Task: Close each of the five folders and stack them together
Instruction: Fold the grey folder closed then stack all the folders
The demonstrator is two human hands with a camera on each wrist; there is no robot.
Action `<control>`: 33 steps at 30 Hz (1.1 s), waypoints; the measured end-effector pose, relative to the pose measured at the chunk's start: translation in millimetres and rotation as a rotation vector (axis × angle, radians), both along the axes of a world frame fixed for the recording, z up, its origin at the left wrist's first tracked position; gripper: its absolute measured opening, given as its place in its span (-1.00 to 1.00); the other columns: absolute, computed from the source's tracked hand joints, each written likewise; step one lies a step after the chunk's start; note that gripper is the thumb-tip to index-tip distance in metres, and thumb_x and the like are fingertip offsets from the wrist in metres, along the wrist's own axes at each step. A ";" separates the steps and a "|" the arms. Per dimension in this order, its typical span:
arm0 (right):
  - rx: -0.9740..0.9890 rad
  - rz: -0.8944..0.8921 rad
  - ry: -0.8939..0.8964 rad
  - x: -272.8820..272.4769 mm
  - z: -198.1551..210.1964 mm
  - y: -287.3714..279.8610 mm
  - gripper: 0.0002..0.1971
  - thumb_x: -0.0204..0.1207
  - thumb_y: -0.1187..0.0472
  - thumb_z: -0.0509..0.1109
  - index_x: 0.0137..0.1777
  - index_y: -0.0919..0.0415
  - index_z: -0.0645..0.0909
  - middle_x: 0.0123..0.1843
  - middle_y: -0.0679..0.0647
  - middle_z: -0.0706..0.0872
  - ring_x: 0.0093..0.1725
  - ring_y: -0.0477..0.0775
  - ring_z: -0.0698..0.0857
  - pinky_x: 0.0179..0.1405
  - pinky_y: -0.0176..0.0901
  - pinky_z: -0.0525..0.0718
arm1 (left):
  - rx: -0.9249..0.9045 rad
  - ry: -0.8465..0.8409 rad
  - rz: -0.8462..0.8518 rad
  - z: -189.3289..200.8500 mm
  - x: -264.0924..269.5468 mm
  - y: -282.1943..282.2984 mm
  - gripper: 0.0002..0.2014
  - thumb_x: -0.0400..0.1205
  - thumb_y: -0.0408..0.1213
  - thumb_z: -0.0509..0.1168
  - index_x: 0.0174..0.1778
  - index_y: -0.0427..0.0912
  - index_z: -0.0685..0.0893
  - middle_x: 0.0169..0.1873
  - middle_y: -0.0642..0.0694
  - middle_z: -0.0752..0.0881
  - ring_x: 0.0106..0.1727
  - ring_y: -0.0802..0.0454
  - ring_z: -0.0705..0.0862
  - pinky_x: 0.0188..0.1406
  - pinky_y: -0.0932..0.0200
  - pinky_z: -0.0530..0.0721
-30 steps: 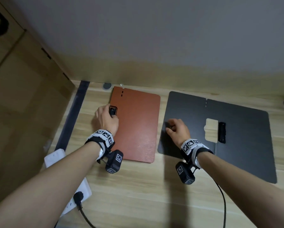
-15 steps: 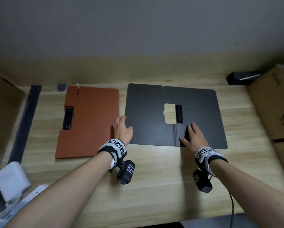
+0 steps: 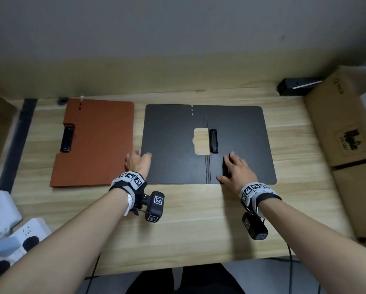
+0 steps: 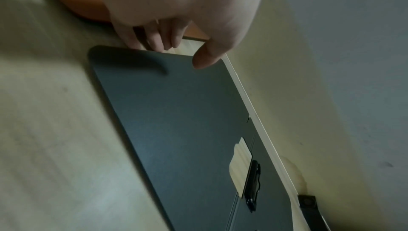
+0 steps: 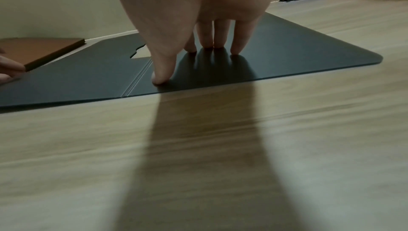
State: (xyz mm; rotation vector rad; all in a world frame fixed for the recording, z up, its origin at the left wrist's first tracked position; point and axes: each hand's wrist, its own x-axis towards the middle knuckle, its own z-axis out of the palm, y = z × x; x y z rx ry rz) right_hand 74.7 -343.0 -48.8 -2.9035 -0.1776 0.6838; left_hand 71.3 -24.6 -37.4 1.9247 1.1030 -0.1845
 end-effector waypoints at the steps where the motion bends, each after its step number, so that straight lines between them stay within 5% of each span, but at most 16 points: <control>1: 0.001 0.006 0.005 0.3 0.9 -2.9 -0.17 0.52 -0.26 0.35 0.68 0.00 0.10 0.76 0.00 0.03 0.70 0.11 0.10 0.55 0.10 0.41 | -0.012 0.002 0.027 1.8 -2.7 -0.5 -0.44 0.46 -0.16 0.37 0.42 -0.20 0.59 0.39 -0.18 0.61 0.42 -0.23 0.53 0.46 -0.13 0.46; 7: 0.015 0.052 0.052 4.1 11.1 -8.6 -0.18 0.48 -0.21 0.42 0.66 0.01 0.15 0.74 -0.02 0.05 0.65 0.13 0.19 0.48 0.14 0.53 | -0.121 0.006 0.063 9.3 -20.6 6.6 -0.82 0.43 -0.39 0.44 -0.06 -0.15 0.77 -0.05 -0.13 0.82 0.03 -0.15 0.78 0.14 -0.01 0.74; 14: 0.065 0.171 0.112 0.1 22.0 30.6 -0.31 0.55 -0.16 0.35 0.62 0.00 0.23 0.72 0.00 0.11 0.61 0.17 0.22 0.49 0.18 0.49 | -0.034 -0.097 0.062 55.3 -25.1 47.7 -0.78 0.55 -0.38 0.45 0.11 -0.21 0.72 -0.06 -0.13 0.78 0.00 -0.12 0.76 0.19 0.04 0.69; 20: 0.133 0.282 0.194 -4.9 26.6 81.2 -0.28 0.58 -0.18 0.28 0.68 -0.01 0.16 0.76 -0.03 0.03 0.66 0.15 0.17 0.58 0.15 0.34 | 0.061 -0.191 -0.014 106.9 -33.1 79.3 -0.85 0.49 -0.35 0.45 -0.06 -0.10 0.69 -0.17 -0.06 0.78 -0.07 -0.09 0.76 0.09 0.04 0.72; 23: 0.208 0.219 0.249 1.5 30.4 79.0 -0.31 0.61 -0.15 0.28 0.68 0.06 0.21 0.75 0.01 0.15 0.67 0.16 0.23 0.61 0.10 0.27 | 0.049 -0.216 -0.134 129.6 -34.6 63.7 -0.88 0.47 -0.33 0.44 -0.16 -0.05 0.65 -0.23 -0.08 0.76 -0.16 -0.08 0.75 -0.10 0.04 0.73; 27: 0.405 0.049 0.227 15.4 40.3 72.4 -0.43 0.62 -0.01 0.34 0.59 0.16 0.39 0.63 0.11 0.42 0.56 0.17 0.47 0.58 0.05 0.38 | 0.013 -0.232 -0.371 154.3 -26.7 31.5 -0.86 0.51 -0.28 0.35 -0.27 -0.12 0.50 -0.43 -0.04 0.60 -0.42 0.03 0.54 -0.46 0.21 0.46; 30: 0.498 0.003 0.213 34.5 53.3 59.9 -0.59 0.57 0.03 0.39 0.38 0.15 0.60 0.34 0.15 0.69 0.25 0.16 0.70 0.31 0.08 0.63 | -0.036 -0.242 -0.496 160.4 -13.7 8.4 -0.82 0.48 -0.19 0.30 -0.33 -0.10 0.42 -0.45 -0.06 0.57 -0.44 -0.03 0.56 -0.38 0.09 0.52; 33: 0.584 -0.213 0.137 38.1 57.1 -15.6 -0.72 0.58 0.09 0.40 0.20 0.22 0.69 0.09 0.16 0.79 0.03 0.16 0.76 0.21 0.12 0.69 | -0.105 -0.221 -0.743 156.0 9.7 -75.7 -0.74 0.43 0.03 0.32 -0.36 -0.05 0.47 -0.45 -0.04 0.64 -0.37 -0.12 0.68 -0.27 -0.08 0.67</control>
